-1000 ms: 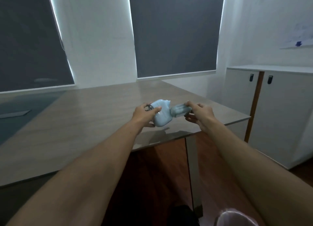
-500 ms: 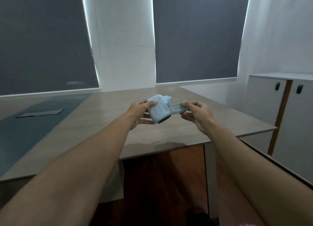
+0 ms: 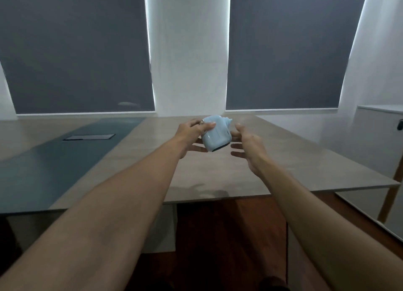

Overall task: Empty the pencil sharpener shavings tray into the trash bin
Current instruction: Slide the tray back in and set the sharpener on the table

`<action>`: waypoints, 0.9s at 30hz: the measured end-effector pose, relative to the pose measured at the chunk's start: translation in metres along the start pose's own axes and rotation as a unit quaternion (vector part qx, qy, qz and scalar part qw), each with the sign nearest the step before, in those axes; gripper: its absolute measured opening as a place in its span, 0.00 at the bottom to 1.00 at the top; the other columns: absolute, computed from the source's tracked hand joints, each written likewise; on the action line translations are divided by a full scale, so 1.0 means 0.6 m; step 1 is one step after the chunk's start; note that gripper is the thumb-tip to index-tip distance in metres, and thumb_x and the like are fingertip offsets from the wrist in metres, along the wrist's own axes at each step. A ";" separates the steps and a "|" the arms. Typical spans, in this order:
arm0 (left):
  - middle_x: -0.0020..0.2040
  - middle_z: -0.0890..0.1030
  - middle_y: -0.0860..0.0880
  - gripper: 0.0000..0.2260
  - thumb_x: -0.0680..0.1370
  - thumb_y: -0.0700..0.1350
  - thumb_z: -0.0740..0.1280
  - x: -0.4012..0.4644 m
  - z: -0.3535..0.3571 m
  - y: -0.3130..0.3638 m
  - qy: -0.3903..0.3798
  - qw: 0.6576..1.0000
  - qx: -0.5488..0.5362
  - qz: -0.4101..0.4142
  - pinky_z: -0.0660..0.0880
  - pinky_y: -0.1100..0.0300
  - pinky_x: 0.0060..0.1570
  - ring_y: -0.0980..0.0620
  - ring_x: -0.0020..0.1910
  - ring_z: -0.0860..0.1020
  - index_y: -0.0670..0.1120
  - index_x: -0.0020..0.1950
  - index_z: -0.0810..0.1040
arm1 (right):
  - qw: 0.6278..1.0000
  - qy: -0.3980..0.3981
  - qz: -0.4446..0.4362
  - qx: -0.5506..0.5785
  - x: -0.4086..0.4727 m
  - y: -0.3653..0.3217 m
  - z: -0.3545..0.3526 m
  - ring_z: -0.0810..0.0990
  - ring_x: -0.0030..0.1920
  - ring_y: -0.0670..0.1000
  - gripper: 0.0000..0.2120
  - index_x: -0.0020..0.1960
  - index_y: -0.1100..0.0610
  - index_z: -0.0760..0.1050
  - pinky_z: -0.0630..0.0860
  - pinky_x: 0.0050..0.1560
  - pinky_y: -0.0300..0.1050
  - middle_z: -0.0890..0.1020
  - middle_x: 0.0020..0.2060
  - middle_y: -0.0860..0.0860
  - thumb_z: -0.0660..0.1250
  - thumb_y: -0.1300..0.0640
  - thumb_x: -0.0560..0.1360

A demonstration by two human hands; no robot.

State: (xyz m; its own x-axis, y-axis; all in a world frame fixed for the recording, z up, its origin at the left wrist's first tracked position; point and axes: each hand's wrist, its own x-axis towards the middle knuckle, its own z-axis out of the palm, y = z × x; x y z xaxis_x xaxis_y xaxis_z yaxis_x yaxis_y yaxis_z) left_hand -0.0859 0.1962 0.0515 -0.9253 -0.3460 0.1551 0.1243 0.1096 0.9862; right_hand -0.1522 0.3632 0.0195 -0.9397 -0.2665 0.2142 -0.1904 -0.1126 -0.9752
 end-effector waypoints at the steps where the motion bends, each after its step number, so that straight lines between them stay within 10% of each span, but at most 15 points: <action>1: 0.56 0.82 0.42 0.22 0.69 0.50 0.77 -0.003 -0.011 0.000 0.007 1.000 0.004 -0.003 0.82 0.50 0.37 0.41 0.45 0.83 0.46 0.61 0.80 | 1.000 -0.009 0.009 -0.012 -0.001 -0.002 0.006 0.81 0.50 0.53 0.21 0.51 0.55 0.83 0.80 0.54 0.53 0.84 0.47 0.52 0.59 0.40 0.77; 10: 0.56 0.81 0.43 0.24 0.66 0.46 0.80 -0.059 -0.150 -0.024 0.170 0.982 0.087 0.002 0.83 0.49 0.37 0.42 0.52 0.81 0.49 0.61 0.78 | 0.981 -0.171 0.068 -0.067 -0.024 0.007 0.145 0.79 0.58 0.59 0.28 0.69 0.55 0.73 0.77 0.59 0.58 0.80 0.62 0.52 0.53 0.39 0.79; 16: 0.55 0.81 0.47 0.24 0.64 0.49 0.79 -0.101 -0.243 -0.072 0.349 0.894 0.279 0.017 0.77 0.55 0.53 0.45 0.53 0.79 0.51 0.58 0.78 | 0.971 -0.200 0.054 -0.115 -0.044 0.037 0.232 0.79 0.57 0.56 0.27 0.69 0.57 0.74 0.79 0.57 0.57 0.78 0.63 0.53 0.55 0.41 0.79; 27: 0.60 0.76 0.41 0.25 0.68 0.51 0.76 -0.120 -0.279 -0.162 0.373 0.853 0.363 -0.036 0.73 0.51 0.54 0.39 0.58 0.77 0.51 0.63 0.73 | 0.976 -0.127 0.021 -0.176 -0.012 0.086 0.175 0.78 0.57 0.56 0.28 0.68 0.56 0.75 0.78 0.54 0.53 0.78 0.63 0.54 0.57 0.39 0.78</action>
State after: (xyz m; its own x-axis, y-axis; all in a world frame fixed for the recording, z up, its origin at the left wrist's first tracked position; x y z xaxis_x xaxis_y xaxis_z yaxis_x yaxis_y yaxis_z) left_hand 0.0288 0.0543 -0.0459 -0.4020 -0.8435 0.3562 -0.4298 0.5174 0.7400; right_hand -0.1253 0.2587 -0.0265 -0.8568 -0.4972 0.1367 -0.2808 0.2274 -0.9324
